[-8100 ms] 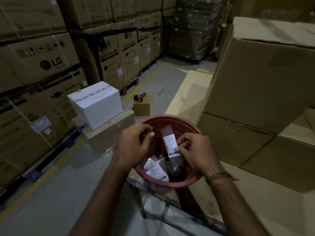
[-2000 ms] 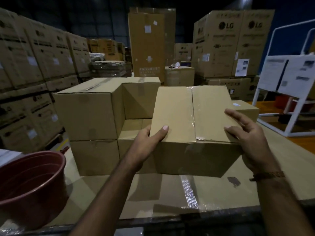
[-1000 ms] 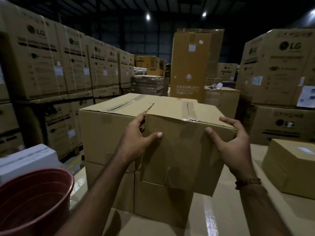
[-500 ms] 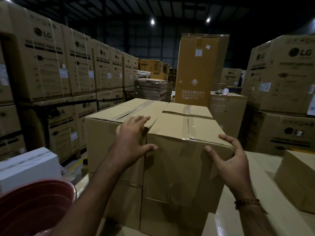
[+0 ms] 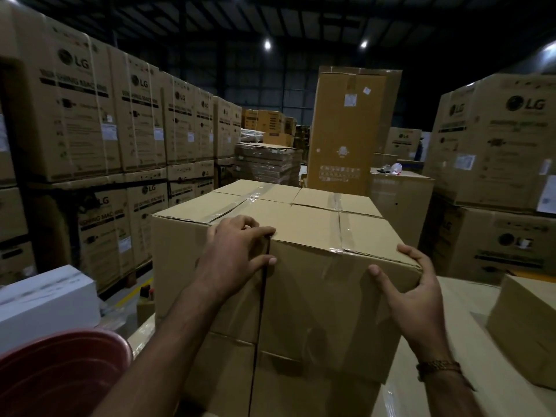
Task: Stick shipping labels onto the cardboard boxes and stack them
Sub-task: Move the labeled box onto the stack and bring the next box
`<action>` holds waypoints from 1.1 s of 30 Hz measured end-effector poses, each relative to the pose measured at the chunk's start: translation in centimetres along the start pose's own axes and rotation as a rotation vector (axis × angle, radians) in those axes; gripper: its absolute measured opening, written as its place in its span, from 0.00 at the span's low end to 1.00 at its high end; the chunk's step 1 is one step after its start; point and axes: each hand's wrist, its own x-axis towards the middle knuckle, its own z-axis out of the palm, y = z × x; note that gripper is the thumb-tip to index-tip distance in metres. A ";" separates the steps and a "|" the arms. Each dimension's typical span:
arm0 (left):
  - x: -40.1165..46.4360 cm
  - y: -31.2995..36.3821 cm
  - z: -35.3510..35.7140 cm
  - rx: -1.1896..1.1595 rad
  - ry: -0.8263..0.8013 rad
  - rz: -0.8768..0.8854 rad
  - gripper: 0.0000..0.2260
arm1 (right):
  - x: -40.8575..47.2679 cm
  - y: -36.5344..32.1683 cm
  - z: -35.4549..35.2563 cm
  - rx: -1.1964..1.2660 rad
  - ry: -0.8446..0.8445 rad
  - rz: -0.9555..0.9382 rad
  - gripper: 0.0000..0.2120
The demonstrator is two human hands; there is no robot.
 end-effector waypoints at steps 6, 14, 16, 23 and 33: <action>0.6 0.4 -0.1 0.045 -0.008 -0.047 0.24 | 0.3 0.0 0.3 0.001 0.008 0.019 0.38; 0.7 1.1 0.1 0.103 -0.026 -0.098 0.24 | 0.2 -0.3 0.5 -0.042 0.005 0.035 0.46; 0.7 1.2 0.1 0.102 -0.029 -0.104 0.24 | 0.3 -0.3 0.4 -0.050 -0.004 0.039 0.47; 0.2 2.1 0.0 0.046 -0.016 -0.135 0.27 | 0.0 -0.3 -0.2 -0.055 -0.022 0.031 0.49; -3.8 7.1 0.2 -0.176 0.224 -0.008 0.18 | -1.0 -0.7 -2.6 -0.137 0.021 -0.027 0.46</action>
